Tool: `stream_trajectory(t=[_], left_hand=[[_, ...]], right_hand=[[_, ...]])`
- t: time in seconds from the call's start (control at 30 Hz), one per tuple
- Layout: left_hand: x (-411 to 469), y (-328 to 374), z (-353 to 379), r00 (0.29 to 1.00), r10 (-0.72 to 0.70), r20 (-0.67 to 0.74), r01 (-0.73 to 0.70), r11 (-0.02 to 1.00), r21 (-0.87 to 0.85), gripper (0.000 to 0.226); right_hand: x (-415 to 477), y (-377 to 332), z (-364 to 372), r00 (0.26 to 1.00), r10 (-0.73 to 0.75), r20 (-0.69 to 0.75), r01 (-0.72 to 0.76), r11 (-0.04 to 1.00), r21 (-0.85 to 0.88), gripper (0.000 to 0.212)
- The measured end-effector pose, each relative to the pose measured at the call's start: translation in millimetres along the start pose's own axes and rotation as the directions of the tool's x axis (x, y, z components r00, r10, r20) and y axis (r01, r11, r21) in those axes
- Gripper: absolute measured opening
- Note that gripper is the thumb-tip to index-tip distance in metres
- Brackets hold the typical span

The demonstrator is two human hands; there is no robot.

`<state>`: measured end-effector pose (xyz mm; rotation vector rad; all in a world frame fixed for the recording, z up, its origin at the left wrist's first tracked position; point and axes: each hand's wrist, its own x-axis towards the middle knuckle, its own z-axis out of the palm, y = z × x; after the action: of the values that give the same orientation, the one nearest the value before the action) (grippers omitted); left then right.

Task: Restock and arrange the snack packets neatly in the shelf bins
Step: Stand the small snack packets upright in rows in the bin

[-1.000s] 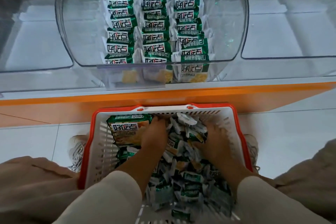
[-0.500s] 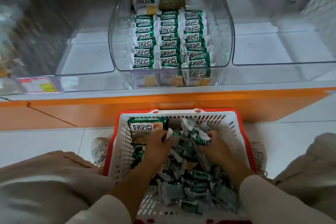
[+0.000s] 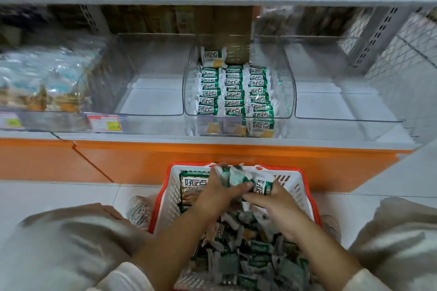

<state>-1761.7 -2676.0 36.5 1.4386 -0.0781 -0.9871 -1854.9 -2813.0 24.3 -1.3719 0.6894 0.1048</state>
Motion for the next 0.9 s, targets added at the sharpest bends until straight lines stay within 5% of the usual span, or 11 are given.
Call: stream_trajectory(t=[0.17,0.37,0.63,0.8,0.9], left_hand=[[-11,54,-13,0.993,0.113,0.036,-0.115,0.991,0.061,0.059],[-18,117,-26,0.971,0.235,0.030,-0.237,0.971,0.045,0.064],[0,183,-71,0.906,0.388,-0.168,-0.403,0.913,-0.063,0.053],[17,202,-94,0.898,0.381,-0.221,-0.423,0.885,-0.195,0.034],[18,207,-102,0.896,0.385,-0.219,-0.433,0.866,-0.250,0.033]], right_hand=[[-31,-60,-6,0.997,-0.075,-0.004,0.075,0.983,0.168,0.085],[-30,-105,-3,0.976,-0.207,-0.069,0.209,0.978,0.022,0.028],[51,-179,12,0.891,-0.398,-0.218,0.334,0.901,-0.279,0.045],[129,-236,31,0.830,-0.545,-0.119,0.380,0.708,-0.594,0.031],[180,-251,39,0.848,-0.528,-0.058,0.355,0.645,-0.676,0.045]])
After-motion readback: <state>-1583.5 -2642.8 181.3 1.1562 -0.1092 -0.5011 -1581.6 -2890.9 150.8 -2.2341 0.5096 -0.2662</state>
